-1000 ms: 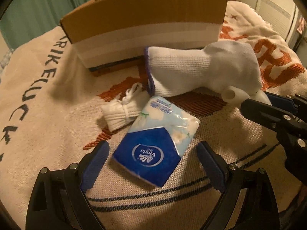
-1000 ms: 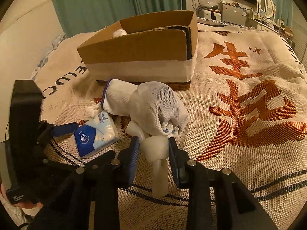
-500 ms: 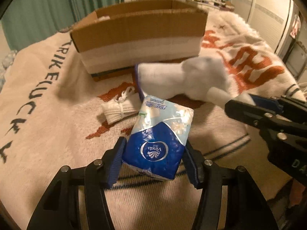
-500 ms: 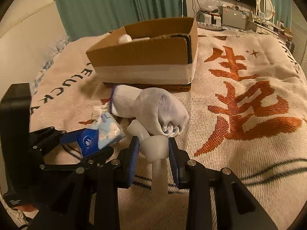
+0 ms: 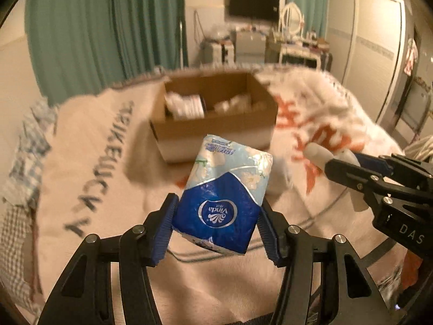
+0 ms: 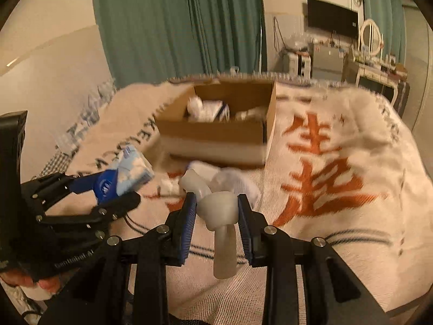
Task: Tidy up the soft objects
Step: 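Carry both items over the cardboard box and open both grippers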
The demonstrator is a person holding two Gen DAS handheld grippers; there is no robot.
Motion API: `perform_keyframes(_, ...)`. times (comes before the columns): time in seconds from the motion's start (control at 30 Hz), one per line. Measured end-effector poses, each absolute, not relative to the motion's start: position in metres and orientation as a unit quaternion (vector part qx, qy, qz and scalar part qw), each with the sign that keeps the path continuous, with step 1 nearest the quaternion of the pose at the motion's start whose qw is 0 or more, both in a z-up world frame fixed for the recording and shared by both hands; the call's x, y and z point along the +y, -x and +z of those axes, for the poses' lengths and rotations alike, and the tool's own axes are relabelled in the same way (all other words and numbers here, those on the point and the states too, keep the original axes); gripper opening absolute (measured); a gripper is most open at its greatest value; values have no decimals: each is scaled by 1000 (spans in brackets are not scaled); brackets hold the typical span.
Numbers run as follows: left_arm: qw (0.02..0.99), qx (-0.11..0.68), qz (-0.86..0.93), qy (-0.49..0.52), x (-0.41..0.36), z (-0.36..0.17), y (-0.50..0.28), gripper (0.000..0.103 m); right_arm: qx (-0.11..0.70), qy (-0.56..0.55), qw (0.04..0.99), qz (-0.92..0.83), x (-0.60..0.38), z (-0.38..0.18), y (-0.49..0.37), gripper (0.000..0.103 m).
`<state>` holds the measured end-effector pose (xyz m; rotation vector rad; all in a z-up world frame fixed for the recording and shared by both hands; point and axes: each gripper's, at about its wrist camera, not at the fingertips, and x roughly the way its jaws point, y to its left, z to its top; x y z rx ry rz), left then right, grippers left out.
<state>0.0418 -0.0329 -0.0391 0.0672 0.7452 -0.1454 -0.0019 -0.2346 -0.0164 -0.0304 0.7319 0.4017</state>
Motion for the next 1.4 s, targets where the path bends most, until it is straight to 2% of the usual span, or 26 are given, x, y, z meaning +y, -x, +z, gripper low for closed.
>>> perform_keyframes(0.3, 960, 273, -53, -44, -27, 35, -60, 56, 292, 21, 933, 210, -238, 66, -17, 30)
perform_keyframes(0.57, 966, 251, -53, -39, -25, 54, -121, 56, 265, 14, 938, 223, -230, 102, -90, 30)
perform_keyframes(0.8, 955, 288, -54, -36, -28, 29, -196, 56, 296, 14, 929, 224, -214, 75, -170, 30)
perform_keyframes(1.1, 931, 359, -42, -56, -39, -41, -272, 56, 374, 17, 900, 222, -199, 1, -261, 32)
perform_keyframes(1.27, 922, 379, -50, -58, -44, -66, -289, 57, 399, 16, 892, 213, -199, -34, -293, 36)
perform_keyframes(1.33, 922, 378, -45, -65, -45, -71, -291, 60, 402, 8, 892, 208, -204, -39, -299, 47)
perform_keyframes(1.4, 920, 385, -26, -69, -46, -74, -292, 65, 399, 3, 894, 203, -208, -40, -301, 50)
